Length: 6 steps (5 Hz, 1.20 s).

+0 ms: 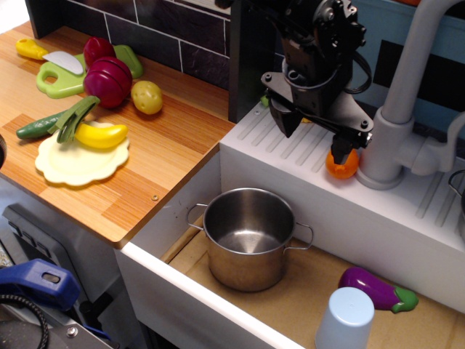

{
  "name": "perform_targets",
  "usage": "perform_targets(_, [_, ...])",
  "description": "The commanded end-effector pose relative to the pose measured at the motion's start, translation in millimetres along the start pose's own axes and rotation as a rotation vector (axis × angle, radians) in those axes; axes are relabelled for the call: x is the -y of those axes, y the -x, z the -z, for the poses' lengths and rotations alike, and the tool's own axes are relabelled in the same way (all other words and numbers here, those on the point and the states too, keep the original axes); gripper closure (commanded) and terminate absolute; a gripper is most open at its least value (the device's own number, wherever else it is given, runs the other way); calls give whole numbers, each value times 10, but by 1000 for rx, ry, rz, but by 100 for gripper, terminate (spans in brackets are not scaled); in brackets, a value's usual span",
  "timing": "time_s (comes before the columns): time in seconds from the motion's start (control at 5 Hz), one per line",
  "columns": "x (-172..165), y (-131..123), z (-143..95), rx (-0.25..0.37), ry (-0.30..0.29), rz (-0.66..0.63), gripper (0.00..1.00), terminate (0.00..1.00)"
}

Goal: Put carrot in pot or pan

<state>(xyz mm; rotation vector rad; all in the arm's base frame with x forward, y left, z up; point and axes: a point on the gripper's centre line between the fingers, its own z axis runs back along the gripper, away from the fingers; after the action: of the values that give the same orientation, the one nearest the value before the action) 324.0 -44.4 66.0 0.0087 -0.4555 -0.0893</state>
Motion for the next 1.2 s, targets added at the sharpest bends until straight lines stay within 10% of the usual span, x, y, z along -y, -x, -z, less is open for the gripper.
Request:
perform_targets(0.0, [0,0,0,0,0,0,0,0])
perform_targets(1.0, [32,-66,390,76,92,36,0,0])
